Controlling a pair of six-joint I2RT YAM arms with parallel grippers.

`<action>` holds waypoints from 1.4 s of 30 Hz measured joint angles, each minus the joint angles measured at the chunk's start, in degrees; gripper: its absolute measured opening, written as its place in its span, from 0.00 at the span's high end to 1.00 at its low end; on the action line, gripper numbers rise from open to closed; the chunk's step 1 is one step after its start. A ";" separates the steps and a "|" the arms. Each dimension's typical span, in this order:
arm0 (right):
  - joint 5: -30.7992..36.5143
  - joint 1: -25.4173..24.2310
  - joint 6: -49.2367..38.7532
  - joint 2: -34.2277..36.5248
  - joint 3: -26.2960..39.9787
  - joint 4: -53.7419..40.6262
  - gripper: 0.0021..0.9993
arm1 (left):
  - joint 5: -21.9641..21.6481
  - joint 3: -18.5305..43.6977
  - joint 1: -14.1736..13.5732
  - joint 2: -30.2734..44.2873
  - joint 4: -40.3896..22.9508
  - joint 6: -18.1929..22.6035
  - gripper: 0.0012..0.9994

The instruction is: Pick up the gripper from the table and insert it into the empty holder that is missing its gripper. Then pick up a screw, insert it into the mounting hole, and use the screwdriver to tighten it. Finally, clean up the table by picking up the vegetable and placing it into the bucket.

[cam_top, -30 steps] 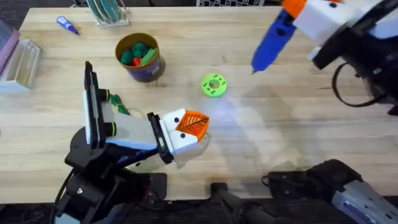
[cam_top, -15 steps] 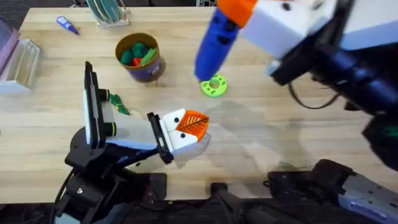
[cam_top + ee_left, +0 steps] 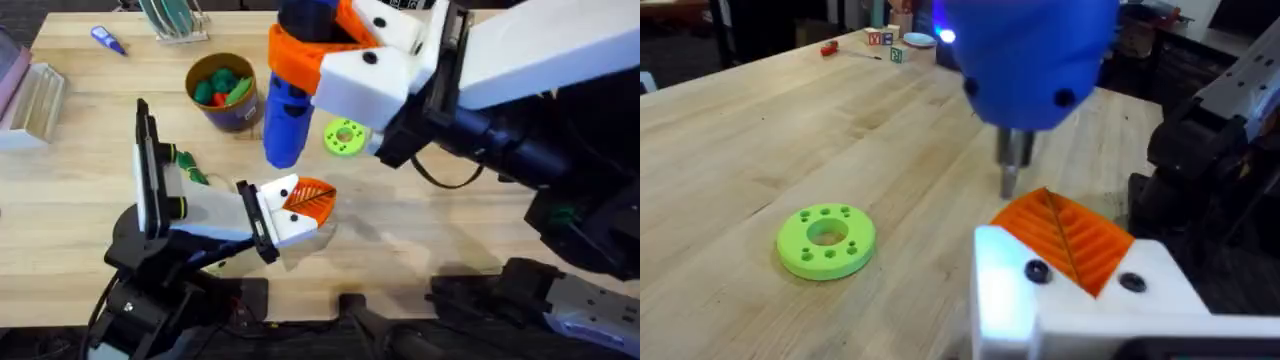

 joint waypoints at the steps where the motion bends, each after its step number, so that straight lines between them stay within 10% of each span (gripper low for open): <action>1: -0.16 0.02 0.25 0.00 0.00 -0.07 0.98 | 0.00 0.00 0.00 0.00 0.01 -0.01 0.99; 42: -0.80 0.13 3.80 1.75 0.00 -4.30 0.98 | 0.00 0.00 0.00 0.00 0.00 -0.02 0.99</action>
